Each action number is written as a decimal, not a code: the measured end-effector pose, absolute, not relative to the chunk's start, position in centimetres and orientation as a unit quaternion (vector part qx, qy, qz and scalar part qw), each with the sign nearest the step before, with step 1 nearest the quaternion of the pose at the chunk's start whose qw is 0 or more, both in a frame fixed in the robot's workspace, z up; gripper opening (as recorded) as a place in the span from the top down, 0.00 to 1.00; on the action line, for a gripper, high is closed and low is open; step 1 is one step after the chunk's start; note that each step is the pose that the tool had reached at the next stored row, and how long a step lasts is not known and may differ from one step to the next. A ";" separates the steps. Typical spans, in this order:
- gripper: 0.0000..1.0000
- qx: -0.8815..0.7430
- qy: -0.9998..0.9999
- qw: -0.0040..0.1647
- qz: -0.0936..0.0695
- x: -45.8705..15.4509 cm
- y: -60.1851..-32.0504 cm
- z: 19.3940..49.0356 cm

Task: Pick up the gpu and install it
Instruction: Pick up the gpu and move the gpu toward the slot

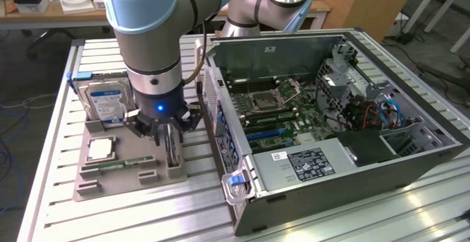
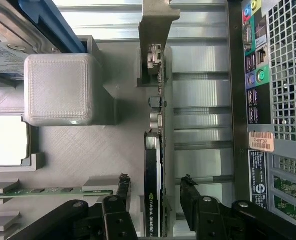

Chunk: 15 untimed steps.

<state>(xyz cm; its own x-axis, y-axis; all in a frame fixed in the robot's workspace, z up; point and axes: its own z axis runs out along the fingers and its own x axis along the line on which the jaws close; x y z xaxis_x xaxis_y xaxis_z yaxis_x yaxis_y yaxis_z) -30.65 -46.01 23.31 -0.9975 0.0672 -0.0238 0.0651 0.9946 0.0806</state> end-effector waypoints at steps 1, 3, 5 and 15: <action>0.47 0.033 0.999 0.013 0.039 -30.7 -46.0 23.3; 0.47 0.033 0.999 0.013 0.035 -30.6 -45.9 23.3; 0.47 0.033 0.999 0.013 0.033 -30.6 -45.8 23.3; 0.47 0.033 0.999 0.013 0.033 -30.6 -45.0 23.2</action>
<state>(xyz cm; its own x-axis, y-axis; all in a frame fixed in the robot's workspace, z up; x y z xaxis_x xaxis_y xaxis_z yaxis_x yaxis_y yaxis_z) -30.63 -45.03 23.24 -0.9975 0.0667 -0.0247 0.0650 0.9957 0.0661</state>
